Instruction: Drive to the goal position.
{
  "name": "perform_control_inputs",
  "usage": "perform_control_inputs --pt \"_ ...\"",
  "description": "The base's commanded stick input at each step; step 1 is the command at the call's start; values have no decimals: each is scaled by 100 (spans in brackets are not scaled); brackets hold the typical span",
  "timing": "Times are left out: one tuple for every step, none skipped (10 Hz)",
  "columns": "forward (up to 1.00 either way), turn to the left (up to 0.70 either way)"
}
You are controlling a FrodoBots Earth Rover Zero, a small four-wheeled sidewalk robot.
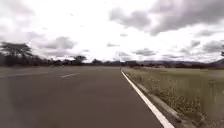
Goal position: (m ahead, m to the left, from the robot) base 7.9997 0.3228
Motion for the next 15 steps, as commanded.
perform_control_inputs --pt "70 -2" --pt "70 0" --pt "70 0" --pt "70 0" --pt "70 0" --pt "70 0" --pt "70 0" --pt "70 0" --pt "70 0" --pt "70 0" --pt "70 0" --pt "70 0" --pt "70 0" --pt "70 0" --pt "70 -2"
